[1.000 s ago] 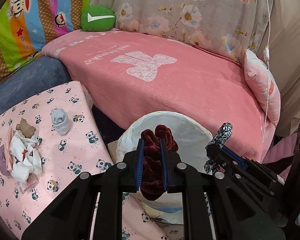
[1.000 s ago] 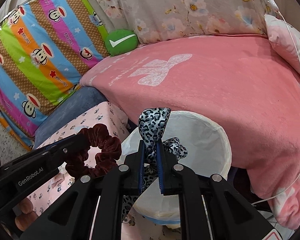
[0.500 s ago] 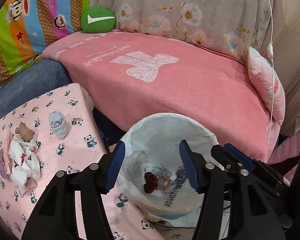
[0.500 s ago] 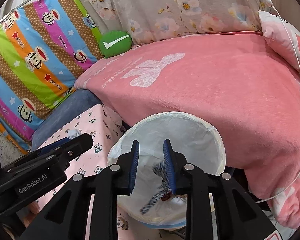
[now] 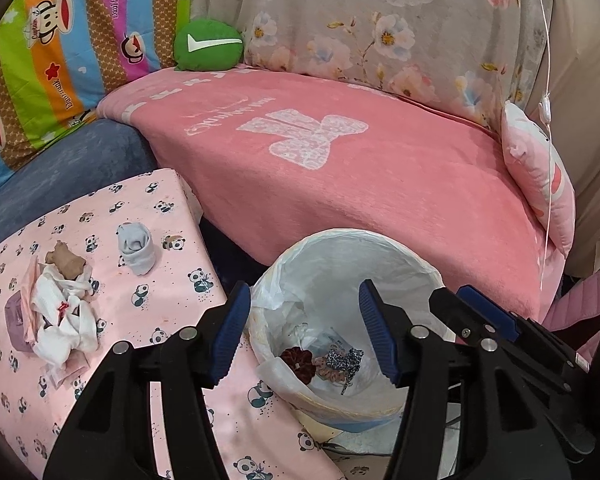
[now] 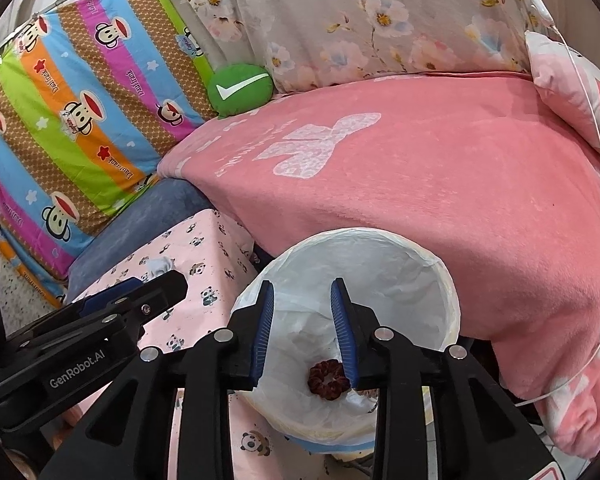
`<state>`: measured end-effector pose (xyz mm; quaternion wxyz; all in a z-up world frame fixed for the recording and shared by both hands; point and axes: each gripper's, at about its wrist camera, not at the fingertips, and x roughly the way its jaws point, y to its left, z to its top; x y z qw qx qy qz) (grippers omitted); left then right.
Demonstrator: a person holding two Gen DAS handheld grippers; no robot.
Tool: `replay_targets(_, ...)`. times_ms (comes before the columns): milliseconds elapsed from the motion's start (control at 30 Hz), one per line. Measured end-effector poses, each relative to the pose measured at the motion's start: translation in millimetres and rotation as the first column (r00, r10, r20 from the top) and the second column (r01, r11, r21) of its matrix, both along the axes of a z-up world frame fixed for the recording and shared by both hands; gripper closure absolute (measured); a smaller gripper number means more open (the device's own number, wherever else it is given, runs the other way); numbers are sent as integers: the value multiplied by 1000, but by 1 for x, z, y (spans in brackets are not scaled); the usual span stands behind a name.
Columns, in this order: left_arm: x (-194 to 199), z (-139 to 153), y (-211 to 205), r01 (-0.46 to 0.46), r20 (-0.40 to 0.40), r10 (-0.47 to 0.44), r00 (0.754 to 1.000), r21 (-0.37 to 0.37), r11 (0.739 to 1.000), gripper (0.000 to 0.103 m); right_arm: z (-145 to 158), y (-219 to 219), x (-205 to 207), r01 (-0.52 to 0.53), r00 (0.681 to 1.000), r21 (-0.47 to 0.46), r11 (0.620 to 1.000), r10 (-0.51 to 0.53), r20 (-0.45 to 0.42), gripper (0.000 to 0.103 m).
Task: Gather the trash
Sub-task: 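Carry both items over the white bin and open both tools to drop them, then move both tools back to the cloth pile on the table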
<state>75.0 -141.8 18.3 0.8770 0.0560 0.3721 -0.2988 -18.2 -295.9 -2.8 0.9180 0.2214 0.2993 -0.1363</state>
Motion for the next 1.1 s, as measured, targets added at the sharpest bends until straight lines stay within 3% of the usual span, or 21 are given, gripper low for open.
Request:
replay_targets(800, 22, -5, 105, -181, -16, 180, 983, -13, 983, 48, 10, 95, 31, -160, 987, -38, 986, 160, -25, 68)
replay_targets(967, 26, -7, 129, -225, -10, 224, 974, -11, 974, 39, 9, 121, 40, -203, 979, -43, 978, 201, -37, 65)
replay_targets(1100, 31, -11, 150, -257, -12, 257, 966, -7, 966, 38, 7, 143, 49, -236, 971, -51, 970, 234, -48, 63)
